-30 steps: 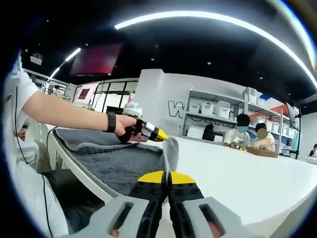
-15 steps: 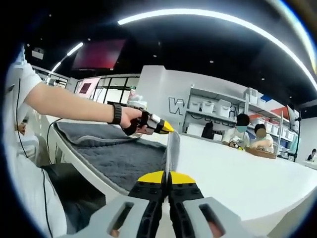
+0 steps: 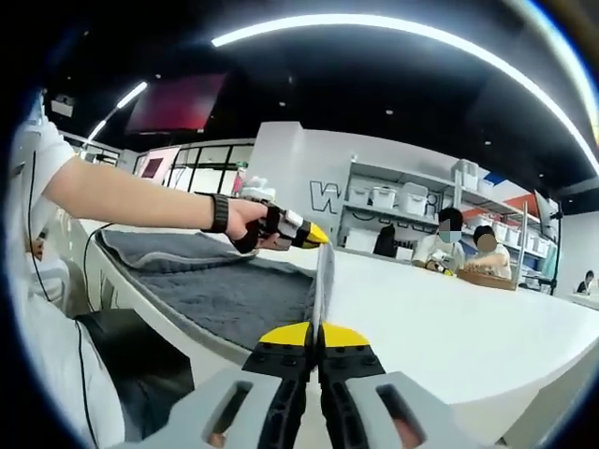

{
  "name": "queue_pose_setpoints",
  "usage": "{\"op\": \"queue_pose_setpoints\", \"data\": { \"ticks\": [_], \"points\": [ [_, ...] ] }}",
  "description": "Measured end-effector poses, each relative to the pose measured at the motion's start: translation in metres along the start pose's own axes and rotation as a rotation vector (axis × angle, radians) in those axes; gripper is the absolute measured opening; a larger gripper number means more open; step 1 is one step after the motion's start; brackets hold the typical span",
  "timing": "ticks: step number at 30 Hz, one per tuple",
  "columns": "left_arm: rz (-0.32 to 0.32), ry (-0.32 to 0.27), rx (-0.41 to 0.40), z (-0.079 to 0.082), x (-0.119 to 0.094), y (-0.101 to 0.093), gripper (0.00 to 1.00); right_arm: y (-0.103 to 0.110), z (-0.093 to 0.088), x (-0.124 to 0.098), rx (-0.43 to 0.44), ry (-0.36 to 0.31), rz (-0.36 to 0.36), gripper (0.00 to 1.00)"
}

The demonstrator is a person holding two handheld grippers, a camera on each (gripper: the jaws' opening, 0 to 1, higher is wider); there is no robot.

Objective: Open the folded towel by lifting each exposed corner and separating the folded layers until the towel lies flat within the target outline without major curled edges

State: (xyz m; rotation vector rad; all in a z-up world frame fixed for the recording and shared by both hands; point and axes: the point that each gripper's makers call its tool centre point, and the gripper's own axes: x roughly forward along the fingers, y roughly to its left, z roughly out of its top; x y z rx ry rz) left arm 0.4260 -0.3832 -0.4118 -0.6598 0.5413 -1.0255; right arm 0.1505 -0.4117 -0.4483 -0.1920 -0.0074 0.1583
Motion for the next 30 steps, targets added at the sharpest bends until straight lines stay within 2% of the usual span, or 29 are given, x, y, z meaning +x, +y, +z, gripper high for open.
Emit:
{"op": "queue_pose_setpoints", "data": {
  "ticks": [3, 7, 10, 16, 21, 24, 27, 30],
  "points": [
    [-0.015, -0.011, -0.013, -0.001, 0.005, -0.003, 0.02, -0.004, 0.002, 0.000, 0.007, -0.008, -0.008, 0.00],
    [-0.006, 0.004, 0.017, -0.003, 0.010, -0.003, 0.02, -0.009, 0.004, 0.000, 0.010, -0.018, -0.030, 0.00],
    [-0.018, 0.003, 0.002, -0.002, 0.014, -0.005, 0.02, -0.010, 0.005, -0.001, 0.008, -0.018, -0.038, 0.00],
    [-0.040, 0.006, 0.027, -0.007, 0.020, -0.011, 0.03, -0.009, 0.002, -0.004, 0.014, -0.011, -0.031, 0.00],
    [-0.063, 0.015, 0.048, -0.014, 0.022, -0.015, 0.11, -0.012, -0.001, -0.005, 0.016, -0.003, -0.044, 0.00],
    [-0.095, 0.018, -0.004, -0.016, 0.022, -0.019, 0.19, -0.013, -0.003, -0.005, 0.001, 0.012, -0.052, 0.00],
    [-0.117, 0.018, -0.012, -0.018, 0.023, -0.021, 0.25, -0.015, -0.004, -0.005, -0.016, 0.021, -0.063, 0.00],
    [-0.130, 0.012, -0.008, -0.017, 0.024, -0.024, 0.34, -0.018, -0.008, -0.005, -0.015, 0.039, -0.078, 0.07]
  ]
}}
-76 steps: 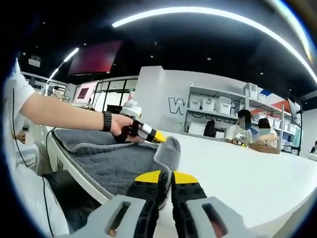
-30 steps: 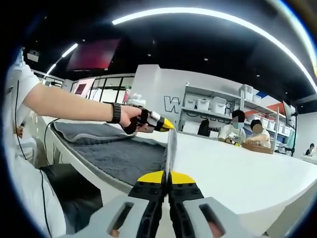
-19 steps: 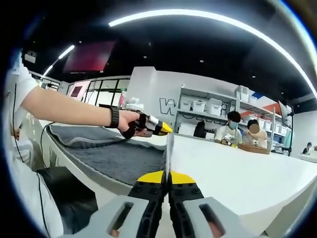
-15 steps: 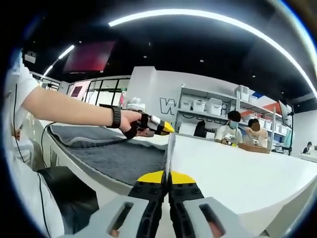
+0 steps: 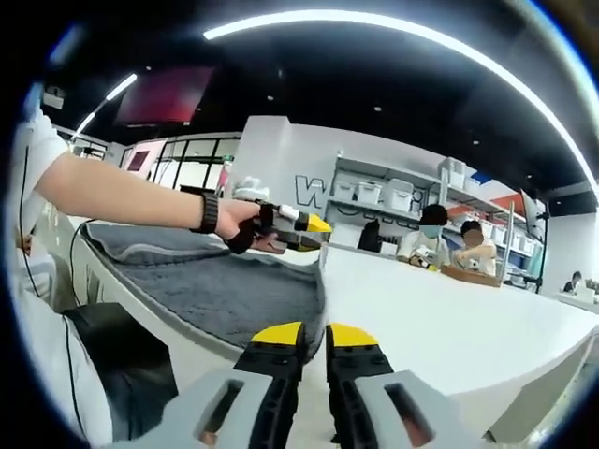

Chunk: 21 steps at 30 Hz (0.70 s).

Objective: Open the folded towel by lifting each exposed corner and separating the folded layers until the towel lies flat within the target outline without major curled edges

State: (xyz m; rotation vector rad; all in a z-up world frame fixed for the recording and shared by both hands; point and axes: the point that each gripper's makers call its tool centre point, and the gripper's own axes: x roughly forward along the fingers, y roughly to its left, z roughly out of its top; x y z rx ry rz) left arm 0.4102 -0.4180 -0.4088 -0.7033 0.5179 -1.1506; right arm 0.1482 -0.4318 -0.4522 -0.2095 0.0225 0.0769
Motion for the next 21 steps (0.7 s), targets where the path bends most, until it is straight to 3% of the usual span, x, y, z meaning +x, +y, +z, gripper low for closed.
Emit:
{"op": "queue_pose_setpoints", "data": {
  "ticks": [2, 4, 7, 10, 18, 20, 21],
  "points": [
    [-0.010, -0.002, 0.015, -0.002, 0.002, -0.002, 0.42, -0.008, -0.003, -0.001, -0.014, 0.015, -0.041, 0.12],
    [0.022, 0.018, 0.054, -0.005, 0.002, 0.003, 0.49, -0.010, -0.002, -0.001, -0.004, 0.011, -0.042, 0.14],
    [0.002, 0.026, 0.060, -0.008, 0.002, 0.001, 0.42, -0.010, -0.001, -0.002, -0.004, 0.004, -0.040, 0.11],
    [0.002, 0.035, 0.065, -0.010, 0.002, 0.001, 0.46, -0.008, -0.002, -0.001, -0.021, 0.013, -0.031, 0.16],
    [-0.007, 0.055, 0.126, -0.015, -0.002, -0.001, 0.49, -0.006, 0.001, 0.001, -0.042, 0.016, -0.025, 0.14],
    [-0.016, 0.061, 0.162, -0.016, -0.004, -0.003, 0.51, -0.002, 0.004, 0.001, -0.026, 0.012, -0.005, 0.13],
    [-0.025, 0.065, 0.184, -0.017, -0.006, -0.004, 0.52, 0.006, 0.010, 0.001, 0.020, -0.012, 0.039, 0.12]
  ]
}}
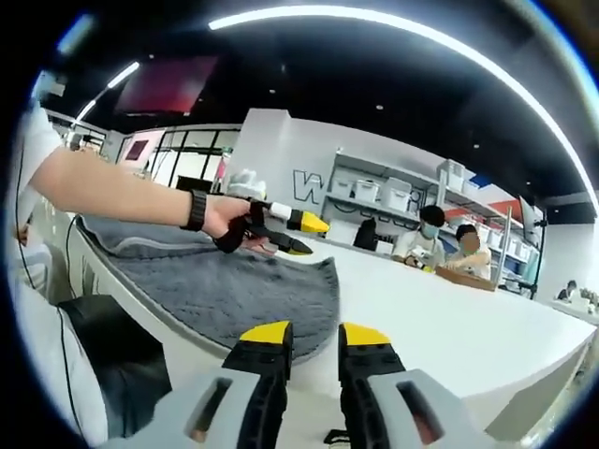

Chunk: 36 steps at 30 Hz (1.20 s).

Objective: Open the folded towel by lifting each exposed corner and separating the folded layers until the towel lies flat within the target outline without major curled edges

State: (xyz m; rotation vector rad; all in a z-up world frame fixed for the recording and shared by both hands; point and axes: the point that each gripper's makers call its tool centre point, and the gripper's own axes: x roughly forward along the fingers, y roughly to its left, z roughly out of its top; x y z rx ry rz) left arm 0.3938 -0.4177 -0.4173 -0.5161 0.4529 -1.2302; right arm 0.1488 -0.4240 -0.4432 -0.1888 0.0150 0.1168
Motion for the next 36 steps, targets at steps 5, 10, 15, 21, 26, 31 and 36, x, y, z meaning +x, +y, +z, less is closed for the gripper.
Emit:
{"op": "queue_pose_setpoints", "data": {
  "ticks": [5, 10, 15, 21, 26, 31, 36],
  "points": [
    [0.009, 0.010, 0.069, 0.002, -0.003, 0.001, 0.52, 0.002, 0.009, 0.001, -0.054, -0.006, -0.011, 0.16],
    [0.000, 0.010, 0.077, 0.004, -0.006, -0.001, 0.54, 0.006, 0.012, 0.002, -0.056, -0.010, 0.012, 0.23],
    [-0.009, -0.003, 0.171, 0.011, -0.012, -0.008, 0.56, 0.012, 0.013, 0.006, -0.058, 0.000, 0.048, 0.31],
    [-0.012, 0.005, 0.268, 0.005, -0.021, -0.019, 0.56, 0.017, 0.010, 0.010, -0.011, 0.010, 0.103, 0.32],
    [-0.016, 0.021, 0.270, -0.002, -0.030, -0.023, 0.56, 0.019, 0.011, 0.011, -0.005, 0.007, 0.121, 0.34],
    [-0.006, 0.021, 0.290, -0.003, -0.035, -0.024, 0.57, 0.017, 0.009, 0.012, -0.012, 0.023, 0.105, 0.41],
    [-0.010, 0.034, 0.305, -0.007, -0.042, -0.032, 0.59, 0.015, 0.010, 0.013, 0.002, 0.021, 0.105, 0.42]
  ]
}}
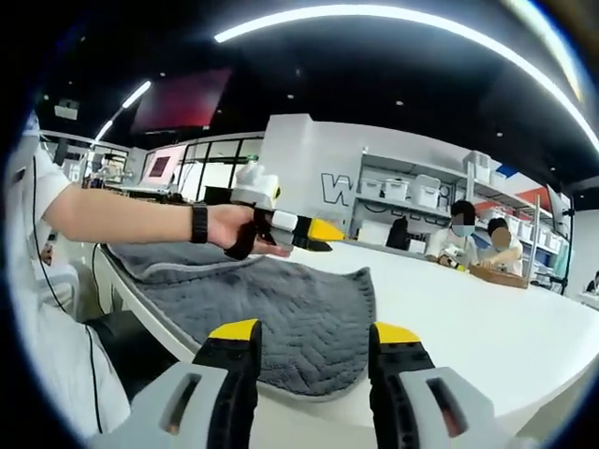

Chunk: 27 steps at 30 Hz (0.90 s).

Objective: Open the folded towel by lifting each exposed corner and separating the folded layers until the towel lies flat within the target outline without major curled edges

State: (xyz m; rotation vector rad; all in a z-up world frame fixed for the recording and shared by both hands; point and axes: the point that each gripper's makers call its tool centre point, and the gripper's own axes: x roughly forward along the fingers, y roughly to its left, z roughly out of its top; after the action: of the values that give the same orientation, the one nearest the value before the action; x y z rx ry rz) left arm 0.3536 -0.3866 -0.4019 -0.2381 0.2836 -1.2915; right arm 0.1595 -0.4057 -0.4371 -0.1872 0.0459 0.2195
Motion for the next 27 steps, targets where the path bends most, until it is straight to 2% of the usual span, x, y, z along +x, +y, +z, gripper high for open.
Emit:
{"op": "queue_pose_setpoints", "data": {
  "ticks": [1, 2, 4, 9, 14, 16, 21, 27],
  "points": [
    [-0.001, 0.006, 0.004, -0.001, 0.000, -0.001, 0.60, 0.000, 0.000, 0.000, 0.001, 0.001, 0.002, 0.42],
    [-0.008, 0.014, 0.052, -0.002, -0.002, -0.010, 0.60, 0.002, 0.001, 0.001, -0.007, -0.001, 0.008, 0.42],
    [-0.014, 0.017, 0.044, -0.001, -0.003, -0.013, 0.60, 0.002, 0.001, 0.001, -0.010, 0.002, 0.004, 0.42],
    [-0.023, 0.052, 0.118, -0.004, -0.009, -0.018, 0.60, 0.005, 0.004, 0.002, -0.012, -0.003, 0.019, 0.43],
    [-0.039, 0.061, 0.128, -0.012, -0.015, -0.031, 0.60, 0.006, 0.006, 0.003, -0.006, -0.014, 0.024, 0.42],
    [-0.046, 0.055, 0.122, -0.010, -0.014, -0.028, 0.60, 0.008, 0.005, 0.004, -0.013, -0.003, 0.032, 0.42],
    [-0.036, 0.090, 0.130, -0.010, -0.016, -0.019, 0.60, 0.008, 0.006, 0.004, -0.011, -0.009, 0.024, 0.43],
    [-0.043, 0.080, 0.154, -0.006, -0.024, -0.023, 0.60, 0.009, 0.008, 0.005, -0.012, -0.012, 0.029, 0.42]
  ]
}}
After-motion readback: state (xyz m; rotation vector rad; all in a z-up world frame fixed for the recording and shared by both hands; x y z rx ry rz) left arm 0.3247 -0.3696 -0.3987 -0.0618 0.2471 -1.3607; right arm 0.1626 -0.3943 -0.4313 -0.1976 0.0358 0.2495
